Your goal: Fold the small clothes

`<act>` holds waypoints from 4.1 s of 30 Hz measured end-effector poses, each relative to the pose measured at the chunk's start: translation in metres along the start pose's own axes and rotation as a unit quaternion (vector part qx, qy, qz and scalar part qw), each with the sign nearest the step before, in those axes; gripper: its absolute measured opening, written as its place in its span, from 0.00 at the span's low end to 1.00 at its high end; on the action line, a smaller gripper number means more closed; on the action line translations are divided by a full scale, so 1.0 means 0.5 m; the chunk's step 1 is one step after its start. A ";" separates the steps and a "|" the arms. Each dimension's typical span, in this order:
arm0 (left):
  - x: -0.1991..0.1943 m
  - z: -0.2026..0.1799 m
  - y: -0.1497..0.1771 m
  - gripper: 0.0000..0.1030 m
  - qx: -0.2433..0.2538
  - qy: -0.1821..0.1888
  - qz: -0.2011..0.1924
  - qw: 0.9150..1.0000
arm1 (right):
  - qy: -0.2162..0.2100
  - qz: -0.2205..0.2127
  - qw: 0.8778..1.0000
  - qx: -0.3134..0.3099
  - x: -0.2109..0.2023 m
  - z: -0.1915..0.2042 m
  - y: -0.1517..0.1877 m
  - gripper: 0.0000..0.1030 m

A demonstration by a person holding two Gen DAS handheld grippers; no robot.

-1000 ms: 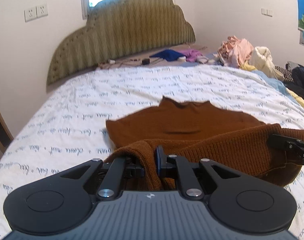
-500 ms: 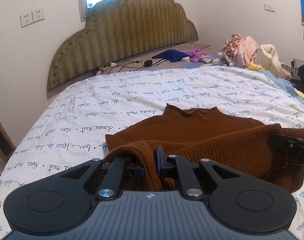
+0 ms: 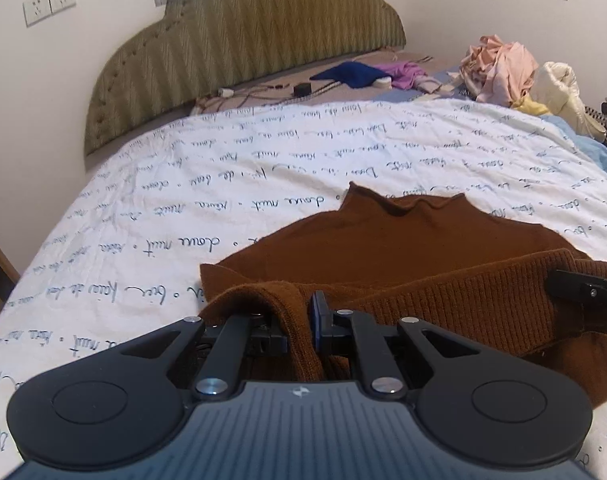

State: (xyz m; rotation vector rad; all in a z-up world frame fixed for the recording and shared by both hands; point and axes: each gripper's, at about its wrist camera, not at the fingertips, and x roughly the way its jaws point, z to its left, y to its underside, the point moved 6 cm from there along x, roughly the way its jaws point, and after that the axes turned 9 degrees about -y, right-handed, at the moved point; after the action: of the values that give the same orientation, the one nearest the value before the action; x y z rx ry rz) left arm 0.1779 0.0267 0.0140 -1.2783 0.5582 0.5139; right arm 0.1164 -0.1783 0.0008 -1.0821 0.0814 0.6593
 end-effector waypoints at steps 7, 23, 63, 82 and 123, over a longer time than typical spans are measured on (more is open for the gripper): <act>0.086 -0.010 -0.002 0.12 0.004 0.003 0.033 0.999 | 0.007 0.027 0.999 0.035 0.063 -0.050 0.004 0.17; 0.153 0.068 0.041 0.13 -0.092 0.066 0.092 0.989 | -0.012 0.066 0.987 0.149 0.116 -0.153 0.038 0.26; 0.229 0.160 -0.022 0.08 -0.279 0.105 0.120 0.947 | -0.033 -0.036 0.951 0.304 0.117 -0.289 -0.045 0.46; 0.170 0.147 -0.004 0.63 -0.170 -0.054 0.040 0.983 | -0.003 0.062 0.996 0.061 0.119 -0.069 -0.002 0.77; 0.146 0.080 0.090 0.78 -0.080 -0.122 0.008 0.989 | 0.110 0.060 0.983 -0.135 0.154 -0.025 0.121 1.00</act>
State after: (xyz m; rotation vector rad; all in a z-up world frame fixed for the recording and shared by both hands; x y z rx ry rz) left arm 0.2089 0.0789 -0.0587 -1.3391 0.3284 0.7289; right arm 0.1494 -0.1354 -0.0817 -1.4192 0.2557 0.6688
